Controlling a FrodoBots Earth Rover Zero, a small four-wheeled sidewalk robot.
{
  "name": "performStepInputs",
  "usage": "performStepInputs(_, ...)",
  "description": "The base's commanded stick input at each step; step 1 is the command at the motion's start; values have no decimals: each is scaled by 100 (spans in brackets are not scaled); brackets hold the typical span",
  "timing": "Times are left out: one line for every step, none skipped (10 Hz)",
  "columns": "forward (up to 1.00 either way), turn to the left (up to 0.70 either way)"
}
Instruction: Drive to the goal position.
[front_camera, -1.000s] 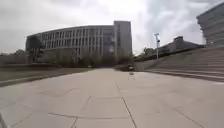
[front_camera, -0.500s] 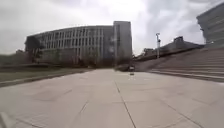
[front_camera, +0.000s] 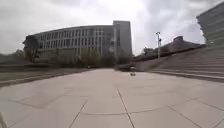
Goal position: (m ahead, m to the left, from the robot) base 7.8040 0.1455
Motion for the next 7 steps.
performStepInputs(70, 0)
performStepInputs(70, 0)
performStepInputs(70, 0)
performStepInputs(70, 0)
performStepInputs(70, 0)
performStepInputs(70, 0)
performStepInputs(70, 0)
